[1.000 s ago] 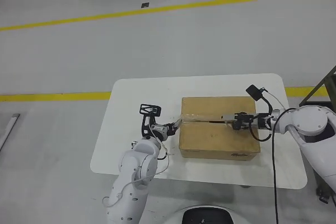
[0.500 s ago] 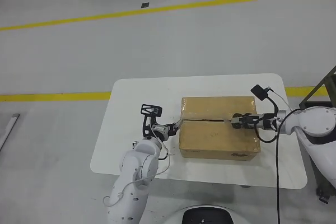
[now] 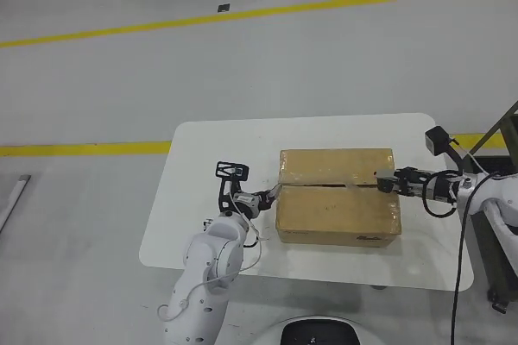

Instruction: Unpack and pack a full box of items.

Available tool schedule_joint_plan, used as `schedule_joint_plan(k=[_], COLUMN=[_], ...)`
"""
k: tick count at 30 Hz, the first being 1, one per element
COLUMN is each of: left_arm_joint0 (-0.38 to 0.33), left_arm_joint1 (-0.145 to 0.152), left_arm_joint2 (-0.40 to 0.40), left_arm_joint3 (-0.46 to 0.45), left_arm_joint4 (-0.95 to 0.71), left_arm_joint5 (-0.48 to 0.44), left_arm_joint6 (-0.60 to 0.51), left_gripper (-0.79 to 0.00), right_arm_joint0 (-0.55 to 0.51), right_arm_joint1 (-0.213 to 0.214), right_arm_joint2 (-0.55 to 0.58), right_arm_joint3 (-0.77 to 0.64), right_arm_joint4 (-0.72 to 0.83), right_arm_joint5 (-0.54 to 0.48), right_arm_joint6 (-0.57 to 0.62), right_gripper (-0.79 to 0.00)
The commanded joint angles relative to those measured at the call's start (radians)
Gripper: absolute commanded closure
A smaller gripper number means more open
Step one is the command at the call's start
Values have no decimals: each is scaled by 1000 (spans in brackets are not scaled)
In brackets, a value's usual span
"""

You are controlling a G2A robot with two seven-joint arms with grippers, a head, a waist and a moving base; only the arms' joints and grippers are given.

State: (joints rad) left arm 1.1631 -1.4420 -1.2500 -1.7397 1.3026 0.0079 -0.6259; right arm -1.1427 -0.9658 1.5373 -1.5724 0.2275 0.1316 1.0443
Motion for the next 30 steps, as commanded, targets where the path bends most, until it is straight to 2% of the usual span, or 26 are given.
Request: schedule_joint_plan(k=[1, 8, 14, 24, 28, 30], left_arm_joint0=[1, 4, 13, 20, 21, 22], left_arm_joint1=[1, 3, 6, 9, 10, 11], left_arm_joint2=[0, 1, -2, -8, -9, -14], left_arm_joint3=[0, -4, -22, -30, -31, -32], left_arm_joint4=[5, 11, 4, 5, 26, 23], left_arm_joint5=[3, 1, -3, 3, 23, 32], left_arm_joint6=[-1, 5, 14, 26, 38, 42], left_gripper=[-785, -785, -785, -785, -785, -785], right_arm_joint0=[-36, -123, -171, -176, -185, -199], right_arm_joint1=[2, 5, -4, -6, -11, -15], right_arm_joint2=[18, 51, 46, 43, 17, 5], right_arm_joint3=[-32, -111, -152, -160, -215, -252], right_arm_joint4=[47, 192, 349, 365, 357, 360], right_arm_joint5=[34, 156, 247, 246, 264, 299], right_arm_joint6=[12, 54, -28, -45, -150, -239], right_gripper=[-785, -785, -785, -785, -785, -785])
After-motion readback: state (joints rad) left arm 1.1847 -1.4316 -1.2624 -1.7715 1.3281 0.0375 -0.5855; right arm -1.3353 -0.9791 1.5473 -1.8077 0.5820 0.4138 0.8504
